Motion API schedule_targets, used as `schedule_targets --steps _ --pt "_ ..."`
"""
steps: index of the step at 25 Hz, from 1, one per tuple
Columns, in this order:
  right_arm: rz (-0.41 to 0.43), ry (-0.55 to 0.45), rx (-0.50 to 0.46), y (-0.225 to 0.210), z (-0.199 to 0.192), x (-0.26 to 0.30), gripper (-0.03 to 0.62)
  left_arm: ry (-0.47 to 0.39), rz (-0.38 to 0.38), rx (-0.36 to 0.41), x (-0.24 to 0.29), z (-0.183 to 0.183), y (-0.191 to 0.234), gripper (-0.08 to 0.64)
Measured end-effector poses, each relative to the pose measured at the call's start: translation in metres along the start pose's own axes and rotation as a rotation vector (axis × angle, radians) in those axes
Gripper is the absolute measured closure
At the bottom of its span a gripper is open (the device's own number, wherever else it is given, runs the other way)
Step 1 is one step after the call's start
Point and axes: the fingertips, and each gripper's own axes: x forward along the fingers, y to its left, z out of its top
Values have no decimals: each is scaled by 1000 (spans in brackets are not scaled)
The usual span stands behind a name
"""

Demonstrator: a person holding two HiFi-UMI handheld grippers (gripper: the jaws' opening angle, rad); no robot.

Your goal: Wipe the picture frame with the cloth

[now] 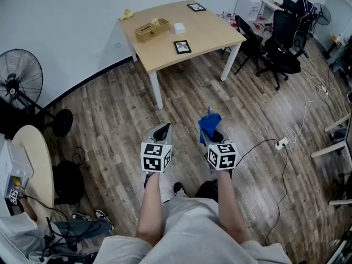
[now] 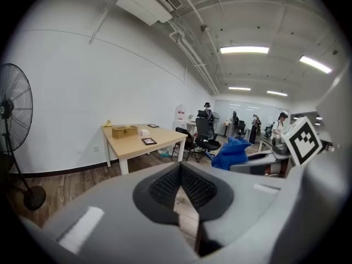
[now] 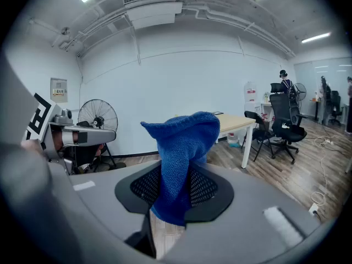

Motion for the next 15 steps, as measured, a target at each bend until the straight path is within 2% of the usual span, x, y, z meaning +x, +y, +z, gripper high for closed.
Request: schedule_targets --steps 5,8,11,15 --pt "-9 -2 -14 15 4 4 483 2 -5 -40 -9 3 21 509" --pt "-34 -9 -6 11 4 2 483 41 -8 -66 -11 -3 26 509" --pt "-49 -23 17 2 4 -2 483 85 -5 -58 -10 -12 25 509" --pt "-25 -44 66 -6 3 -1 483 77 -8 -41 -5 -13 21 509"
